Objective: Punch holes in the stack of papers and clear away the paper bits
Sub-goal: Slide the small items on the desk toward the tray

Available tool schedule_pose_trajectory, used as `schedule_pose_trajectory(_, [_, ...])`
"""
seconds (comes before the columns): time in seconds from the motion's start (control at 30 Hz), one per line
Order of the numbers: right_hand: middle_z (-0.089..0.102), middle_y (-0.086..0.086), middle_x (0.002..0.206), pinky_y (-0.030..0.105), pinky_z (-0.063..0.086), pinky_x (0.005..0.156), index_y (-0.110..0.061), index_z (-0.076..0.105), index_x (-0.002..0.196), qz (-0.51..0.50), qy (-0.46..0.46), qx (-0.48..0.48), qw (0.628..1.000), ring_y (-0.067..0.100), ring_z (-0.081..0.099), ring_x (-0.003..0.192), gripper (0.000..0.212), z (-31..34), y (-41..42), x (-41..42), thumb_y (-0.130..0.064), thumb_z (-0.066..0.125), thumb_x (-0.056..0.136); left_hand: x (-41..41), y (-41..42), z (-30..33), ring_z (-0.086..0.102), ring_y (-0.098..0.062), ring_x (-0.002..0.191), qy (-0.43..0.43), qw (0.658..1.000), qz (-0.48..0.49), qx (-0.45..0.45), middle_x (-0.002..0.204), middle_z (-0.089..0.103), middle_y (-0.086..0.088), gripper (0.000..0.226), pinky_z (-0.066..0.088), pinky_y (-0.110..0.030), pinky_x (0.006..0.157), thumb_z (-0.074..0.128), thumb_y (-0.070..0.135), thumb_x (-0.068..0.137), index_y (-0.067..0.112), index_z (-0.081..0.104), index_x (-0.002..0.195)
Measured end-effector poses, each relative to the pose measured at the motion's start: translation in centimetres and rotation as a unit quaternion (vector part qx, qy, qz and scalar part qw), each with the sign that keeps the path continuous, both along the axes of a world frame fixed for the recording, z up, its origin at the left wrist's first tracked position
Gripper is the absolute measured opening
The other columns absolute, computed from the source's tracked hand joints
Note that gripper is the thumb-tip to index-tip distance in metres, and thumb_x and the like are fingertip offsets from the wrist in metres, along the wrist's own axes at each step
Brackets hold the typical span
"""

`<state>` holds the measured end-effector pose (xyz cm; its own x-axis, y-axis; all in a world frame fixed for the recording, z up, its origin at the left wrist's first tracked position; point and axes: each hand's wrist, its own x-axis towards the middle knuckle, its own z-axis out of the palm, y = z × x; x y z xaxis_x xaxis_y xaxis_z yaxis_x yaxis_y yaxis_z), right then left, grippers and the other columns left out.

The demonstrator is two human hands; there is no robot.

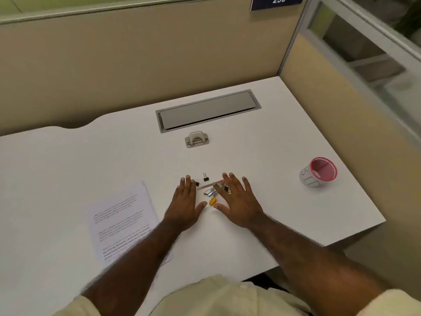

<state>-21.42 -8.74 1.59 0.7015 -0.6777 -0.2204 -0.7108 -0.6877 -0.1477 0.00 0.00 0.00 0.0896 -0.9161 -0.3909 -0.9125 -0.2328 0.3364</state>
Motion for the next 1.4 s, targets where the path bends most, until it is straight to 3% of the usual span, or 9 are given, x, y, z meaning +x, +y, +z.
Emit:
schedule_pose_trajectory(0.17, [-0.004,0.006,0.179,0.064,0.003,0.130,-0.040,0.013,0.169,0.024,-0.008,-0.026,0.999,0.032,-0.004,0.166,0.070,-2.8,0.2,1.0,-0.070,0.025,0.106,-0.1,-0.3,-1.9,-0.021,-0.026,0.164,-0.022,0.999,-0.031,0.004,0.175,-0.025,-0.009,0.084,-0.004,-0.042,0.136,0.026,0.057,0.112,0.009,-0.013,0.168])
schedule_pose_trajectory(0.43, [0.018,0.010,0.177,0.068,0.018,0.126,-0.036,0.032,0.165,0.002,-0.076,-0.040,0.996,0.036,0.013,0.165,0.070,-5.7,0.6,1.6,-0.073,0.030,0.106,-0.3,-0.5,-2.9,-0.025,-0.030,0.163,-0.047,0.996,-0.073,-0.011,0.174,-0.028,-0.012,0.086,-0.009,-0.042,0.134,0.015,0.064,0.105,0.011,-0.020,0.164])
schedule_pose_trajectory(0.77, [0.014,0.012,0.178,0.068,0.016,0.126,-0.036,0.027,0.167,-0.008,-0.100,-0.036,0.994,0.039,0.009,0.165,0.062,-7.2,-0.9,0.7,-0.060,0.031,0.110,-0.6,-2.9,-3.6,-0.025,-0.024,0.163,-0.029,0.994,-0.101,-0.006,0.175,-0.027,-0.009,0.082,-0.004,-0.045,0.136,0.025,0.057,0.112,0.012,-0.016,0.167])
schedule_pose_trajectory(0.97, [0.014,0.012,0.178,0.067,0.017,0.127,-0.036,0.021,0.168,-0.019,-0.096,-0.038,0.994,0.039,0.010,0.165,0.066,-7.3,-3.0,-0.4,-0.065,0.014,0.109,-1.3,-5.3,-3.4,-0.021,-0.024,0.164,-0.003,0.991,-0.131,-0.013,0.177,-0.022,-0.008,0.076,-0.002,-0.046,0.136,0.017,0.052,0.111,0.011,-0.016,0.167])
schedule_pose_trajectory(1.13, [0.009,0.012,0.179,0.067,0.015,0.127,-0.034,0.013,0.170,-0.027,-0.081,-0.061,0.995,0.039,0.006,0.165,0.067,-8.2,-5.3,-1.6,-0.063,0.025,0.110,-2.2,-7.6,-3.7,-0.022,-0.025,0.164,0.012,0.989,-0.146,-0.021,0.176,-0.023,-0.009,0.071,-0.003,-0.049,0.135,0.024,0.041,0.115,0.010,-0.014,0.166])
schedule_pose_trajectory(1.4, [0.009,0.011,0.179,0.066,0.018,0.126,-0.032,0.014,0.170,-0.075,-0.089,-0.069,0.991,0.039,0.007,0.165,0.065,-8.8,-9.2,-2.7,-0.059,0.027,0.112,-3.6,-12.5,-4.1,-0.020,-0.023,0.165,0.047,0.984,-0.165,-0.038,0.177,-0.020,-0.009,0.073,-0.007,-0.045,0.136,0.031,0.038,0.116,0.009,-0.011,0.168])
